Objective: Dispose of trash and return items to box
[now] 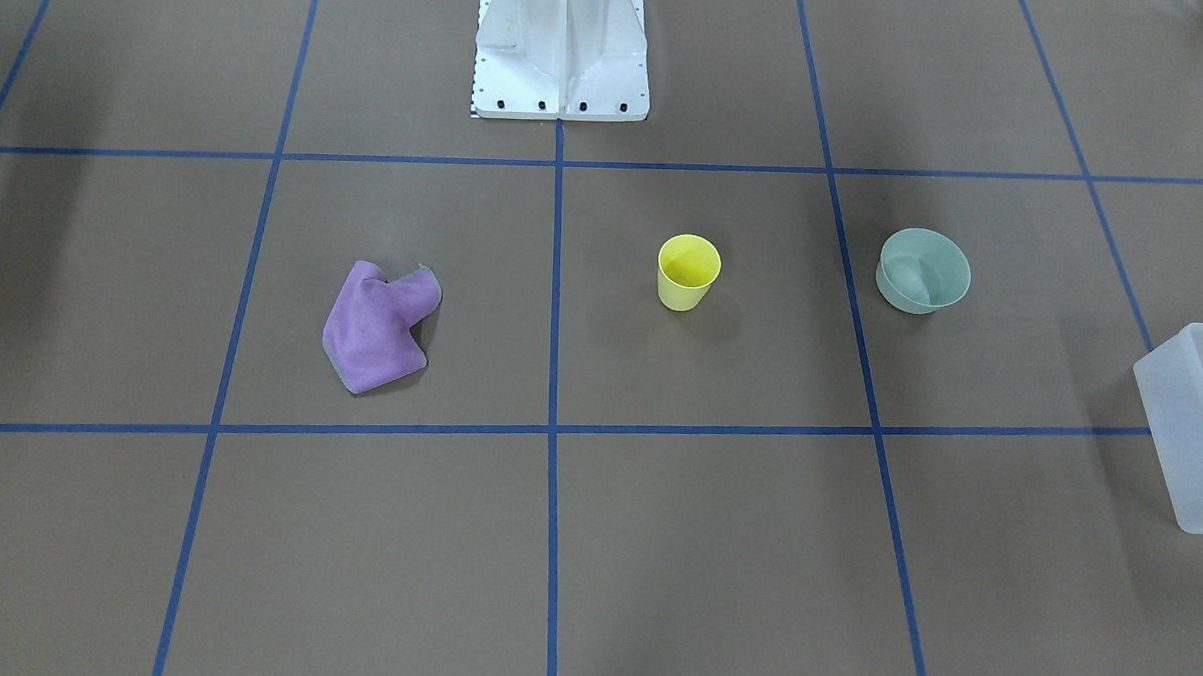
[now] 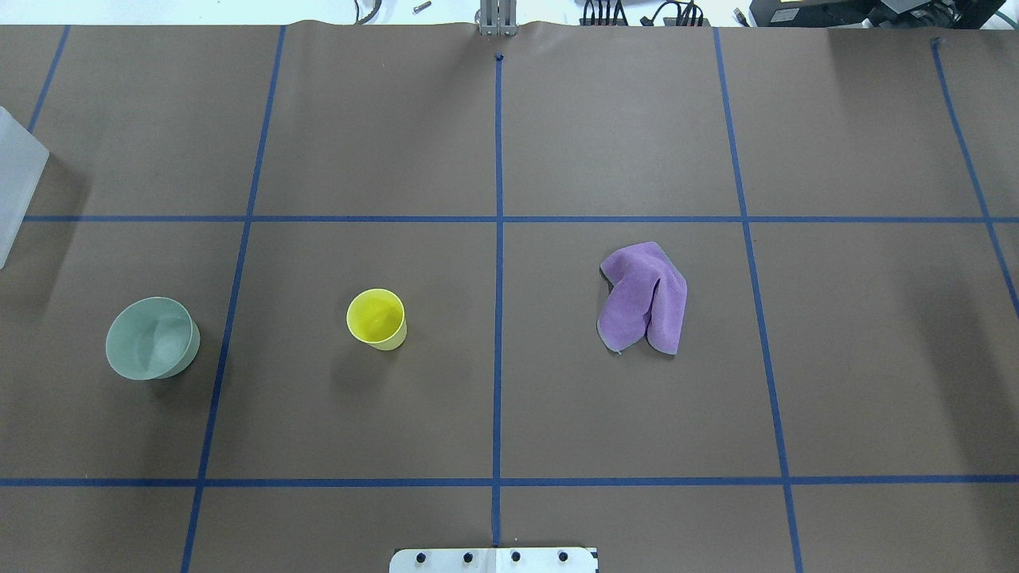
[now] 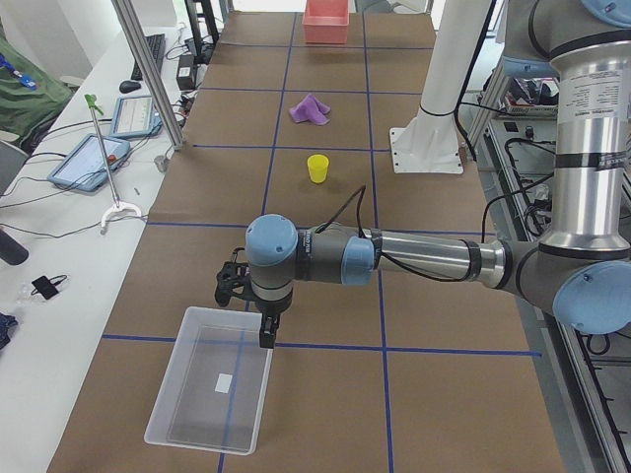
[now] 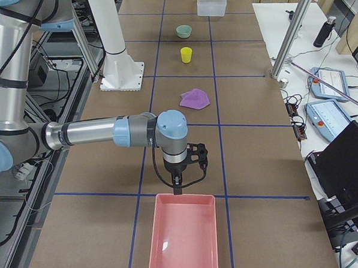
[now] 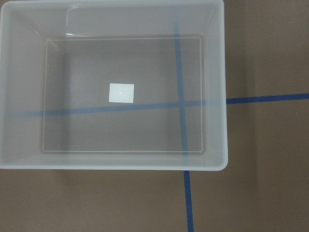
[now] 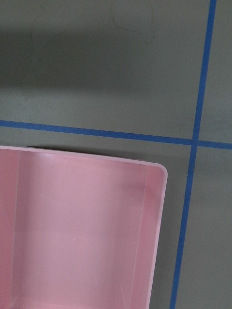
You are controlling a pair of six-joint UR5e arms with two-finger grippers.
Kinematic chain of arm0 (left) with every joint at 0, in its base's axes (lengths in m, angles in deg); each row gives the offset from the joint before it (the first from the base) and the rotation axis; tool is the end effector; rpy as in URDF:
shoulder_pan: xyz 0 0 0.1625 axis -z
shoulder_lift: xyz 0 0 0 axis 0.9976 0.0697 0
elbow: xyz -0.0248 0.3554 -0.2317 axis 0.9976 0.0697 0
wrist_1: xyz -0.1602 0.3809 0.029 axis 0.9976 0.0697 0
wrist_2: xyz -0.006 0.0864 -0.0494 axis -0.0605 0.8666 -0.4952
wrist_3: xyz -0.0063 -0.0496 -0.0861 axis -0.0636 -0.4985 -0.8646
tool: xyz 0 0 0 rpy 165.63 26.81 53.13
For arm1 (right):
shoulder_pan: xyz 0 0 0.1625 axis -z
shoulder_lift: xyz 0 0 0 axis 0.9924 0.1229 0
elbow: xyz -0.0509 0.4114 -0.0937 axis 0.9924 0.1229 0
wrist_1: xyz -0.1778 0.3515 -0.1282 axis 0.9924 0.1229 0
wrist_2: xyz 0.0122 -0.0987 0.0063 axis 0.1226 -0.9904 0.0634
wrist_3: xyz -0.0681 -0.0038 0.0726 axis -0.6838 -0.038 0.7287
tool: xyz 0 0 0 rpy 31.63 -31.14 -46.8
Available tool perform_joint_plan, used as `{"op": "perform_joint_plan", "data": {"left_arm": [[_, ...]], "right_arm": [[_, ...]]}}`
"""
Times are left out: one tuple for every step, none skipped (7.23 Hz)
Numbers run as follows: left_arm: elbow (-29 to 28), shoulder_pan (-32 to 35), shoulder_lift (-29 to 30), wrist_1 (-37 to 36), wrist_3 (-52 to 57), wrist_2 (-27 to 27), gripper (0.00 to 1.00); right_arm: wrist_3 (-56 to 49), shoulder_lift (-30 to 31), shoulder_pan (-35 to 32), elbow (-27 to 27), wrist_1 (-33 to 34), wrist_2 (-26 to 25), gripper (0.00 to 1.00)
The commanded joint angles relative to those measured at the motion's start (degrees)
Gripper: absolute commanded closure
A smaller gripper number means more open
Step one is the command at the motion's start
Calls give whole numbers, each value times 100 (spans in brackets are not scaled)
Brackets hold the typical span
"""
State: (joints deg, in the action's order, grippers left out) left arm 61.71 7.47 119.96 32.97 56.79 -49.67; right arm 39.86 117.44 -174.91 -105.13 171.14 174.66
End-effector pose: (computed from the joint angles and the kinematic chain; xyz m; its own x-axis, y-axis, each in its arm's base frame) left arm -0.0925 -0.4681 0.6092 0.7233 0.0635 -0.6876 0.0261 0.9925 0.1191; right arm 0.0853 -0.3788 0.6058 0.7891 -0.0865 0.6081 0.0540 0.9960 0.0715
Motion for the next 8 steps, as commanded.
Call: {"op": "perform_joint_plan", "data": {"left_arm": [[-11, 4, 0, -10, 0, 0, 2], [-2, 4, 0, -10, 0, 0, 2], [7, 4, 0, -2, -18, -9, 2], [33, 4, 0, 85, -9, -52, 2], [94, 4, -9, 452, -18, -244, 2], [95, 4, 8, 977, -70, -307, 2], [86, 4, 26, 1479, -44, -308, 2], [77, -5, 9, 2075, -53, -308, 2]], "right_arm": [[-10, 7, -5, -67, -9, -23, 0], [-10, 7, -5, -85, -9, -32, 0], [-1, -54, -5, -163, -17, -32, 0], [16, -185, 3, -268, -26, 11, 0], [8, -413, 30, -148, -183, 21, 0], [60, -432, 21, -146, -654, 151, 0], [52, -389, 21, -129, -729, 387, 0], [52, -389, 21, -120, -738, 512, 0]]}}
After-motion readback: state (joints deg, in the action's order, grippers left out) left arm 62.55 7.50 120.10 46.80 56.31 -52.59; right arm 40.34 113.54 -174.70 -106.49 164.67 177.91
